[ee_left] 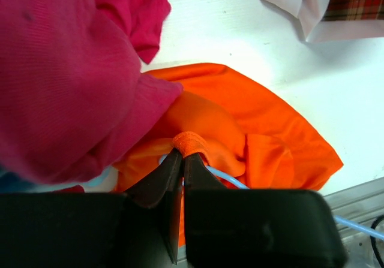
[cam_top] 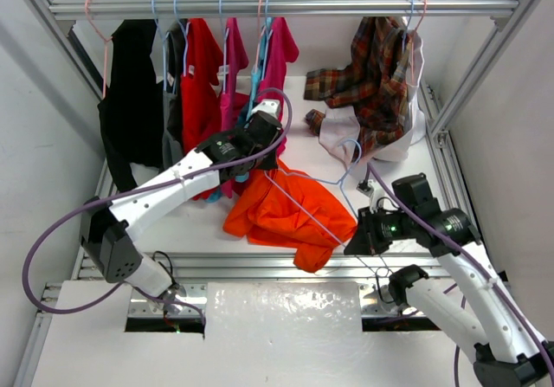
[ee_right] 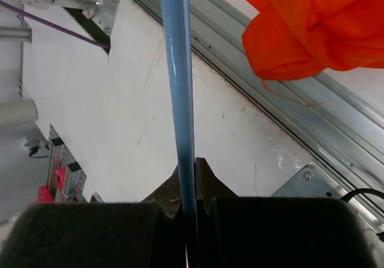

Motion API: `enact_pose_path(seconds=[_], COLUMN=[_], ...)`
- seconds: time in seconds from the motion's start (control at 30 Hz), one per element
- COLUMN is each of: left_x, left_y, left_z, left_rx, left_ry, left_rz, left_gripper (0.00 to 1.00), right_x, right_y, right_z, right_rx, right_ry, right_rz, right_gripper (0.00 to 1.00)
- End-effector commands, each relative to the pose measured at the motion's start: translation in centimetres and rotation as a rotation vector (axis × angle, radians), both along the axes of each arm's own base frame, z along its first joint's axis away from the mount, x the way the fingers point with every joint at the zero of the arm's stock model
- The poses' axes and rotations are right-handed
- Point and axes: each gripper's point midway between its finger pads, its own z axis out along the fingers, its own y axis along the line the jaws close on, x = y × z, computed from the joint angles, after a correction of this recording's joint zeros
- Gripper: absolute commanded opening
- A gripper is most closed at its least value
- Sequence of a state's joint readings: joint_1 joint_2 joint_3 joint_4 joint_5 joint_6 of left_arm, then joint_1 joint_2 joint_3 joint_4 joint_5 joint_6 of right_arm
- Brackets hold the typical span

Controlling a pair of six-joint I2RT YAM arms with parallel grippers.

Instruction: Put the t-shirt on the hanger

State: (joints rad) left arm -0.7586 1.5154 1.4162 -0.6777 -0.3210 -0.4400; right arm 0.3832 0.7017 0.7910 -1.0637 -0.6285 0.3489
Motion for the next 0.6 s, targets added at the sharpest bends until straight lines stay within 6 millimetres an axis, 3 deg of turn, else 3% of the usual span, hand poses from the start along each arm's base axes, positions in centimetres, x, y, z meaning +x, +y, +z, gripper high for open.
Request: enact_pose_path(seconds=[0.0,0.13,0.27,0.37,0.57], left_x=[0.5,0.8,1.1,1.2,1.0], left_y=[0.9,0.9,0.9,0.9,0.6], left_z=[2.1,2.0,1.8,1.5,1.5], left_rx=[0.003,0.015,0.020,0.031,0.013], left_ry=[-0.069,-0.069,-0.071,-0.062,-0.058], left_rz=[0.023,0.033,0.042,0.043,0.025], left_gripper=[0.00,0.00,0.00,0.00,0.00], right_x=[-0.2,-1.3,-2.3,-1.9,-1.0], right_y=[0.1,0.4,0.7,0.1,0.1], right_z=[0.8,1.2,2.8,3.6,2.6], right_rx=[0.027,0.070,0.117,0.085,0.051], right_ry=[-0.050,-0.039,-0.054,-0.095,-0.083], right_rz=[0.025,0.052,0.089,0.062,0.047], right_gripper=[0.00,0.00,0.00,0.00,0.00])
